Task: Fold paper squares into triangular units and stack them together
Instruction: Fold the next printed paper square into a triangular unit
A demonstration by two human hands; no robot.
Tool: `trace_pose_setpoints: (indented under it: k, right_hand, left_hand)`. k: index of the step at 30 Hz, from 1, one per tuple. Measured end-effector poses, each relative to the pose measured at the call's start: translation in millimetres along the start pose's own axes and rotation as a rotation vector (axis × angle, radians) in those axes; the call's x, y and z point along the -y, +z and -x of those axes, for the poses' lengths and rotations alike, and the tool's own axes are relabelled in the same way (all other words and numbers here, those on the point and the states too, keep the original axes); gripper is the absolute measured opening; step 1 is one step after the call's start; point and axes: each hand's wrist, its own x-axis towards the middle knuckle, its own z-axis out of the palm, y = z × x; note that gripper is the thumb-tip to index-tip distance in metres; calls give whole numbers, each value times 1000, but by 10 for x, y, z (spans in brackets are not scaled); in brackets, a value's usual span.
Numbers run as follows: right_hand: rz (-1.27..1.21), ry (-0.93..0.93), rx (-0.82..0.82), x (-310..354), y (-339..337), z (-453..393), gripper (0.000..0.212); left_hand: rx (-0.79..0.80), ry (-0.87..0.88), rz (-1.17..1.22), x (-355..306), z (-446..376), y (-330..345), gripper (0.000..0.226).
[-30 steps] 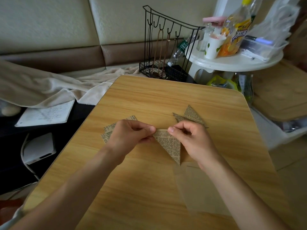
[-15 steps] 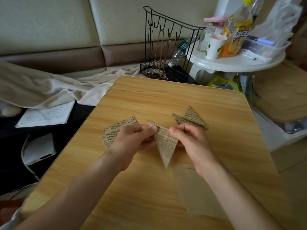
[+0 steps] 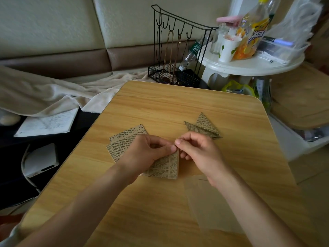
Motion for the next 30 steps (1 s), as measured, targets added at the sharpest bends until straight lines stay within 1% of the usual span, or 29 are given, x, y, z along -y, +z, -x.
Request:
trace_pose_setpoints:
  k: [2, 5, 6, 10, 15, 20, 22, 26, 30]
  right_hand:
    - [-8, 4, -59, -12, -1, -6, 10]
    - [-95, 17, -172, -38, -29, -24, 10]
    - [-108, 22, -182, -46, -28, -26, 10]
    - [-43, 35, -120, -69, 50, 1, 16]
    - [20, 15, -160, -74, 10, -14, 20]
    - [-82, 60, -265, -95, -157, -69, 20]
    - [-95, 79, -288, -118, -228, -89, 21]
    - [-95, 94, -284, -171, -176, -88, 24]
    - [-88, 103, -293, -192, -158, -100, 20]
  left_hand:
    - [-43, -2, -26, 12, -9, 0, 16]
    - [-87, -5, -49, 28, -28, -12, 17]
    - [-90, -3, -52, 33, -30, -10, 16]
    - [-113, 6, -80, 41, -20, 1, 15]
    - [-128, -1, -118, 36, -25, -18, 14]
    - [-143, 19, -145, 48, -32, -114, 5]
    - [-151, 44, -229, 66, -29, -149, 5]
    - [-190, 106, -432, 101, -26, -156, 14]
    - [-221, 151, -538, 108, -36, -164, 16]
